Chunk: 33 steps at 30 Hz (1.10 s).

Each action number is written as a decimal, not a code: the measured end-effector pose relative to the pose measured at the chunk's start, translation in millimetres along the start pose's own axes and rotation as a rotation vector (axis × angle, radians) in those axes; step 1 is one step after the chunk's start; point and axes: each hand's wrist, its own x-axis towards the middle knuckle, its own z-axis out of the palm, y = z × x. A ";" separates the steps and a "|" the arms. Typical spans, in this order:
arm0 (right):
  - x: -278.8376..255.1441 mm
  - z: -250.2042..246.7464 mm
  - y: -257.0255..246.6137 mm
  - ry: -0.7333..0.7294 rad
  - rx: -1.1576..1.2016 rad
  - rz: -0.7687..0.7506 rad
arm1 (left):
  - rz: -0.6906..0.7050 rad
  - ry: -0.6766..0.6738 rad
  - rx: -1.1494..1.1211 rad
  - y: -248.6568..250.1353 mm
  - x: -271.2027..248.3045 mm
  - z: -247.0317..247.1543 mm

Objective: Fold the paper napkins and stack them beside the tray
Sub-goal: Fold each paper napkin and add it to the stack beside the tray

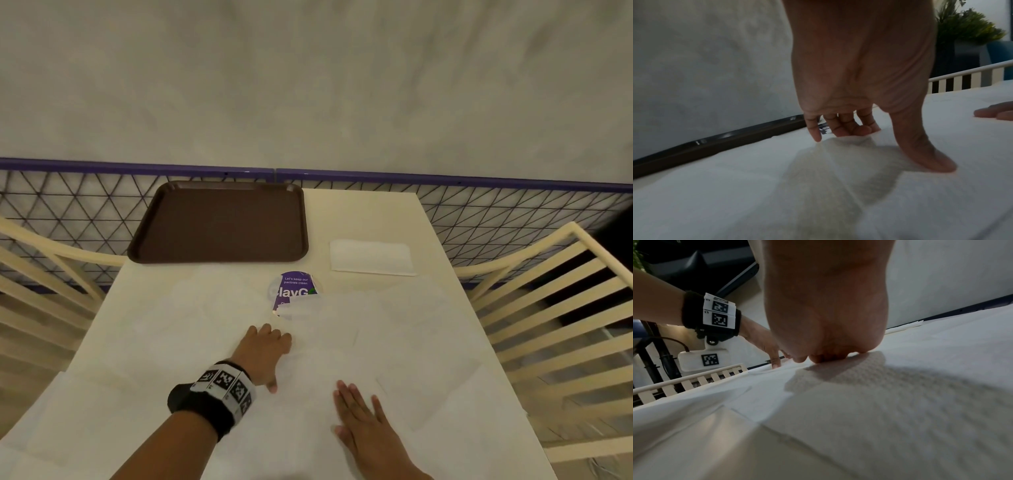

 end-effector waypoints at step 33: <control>11.9 -75.6 -4.8 -0.422 0.454 0.130 | -0.363 0.362 -1.050 13.1 -75.4 -12.5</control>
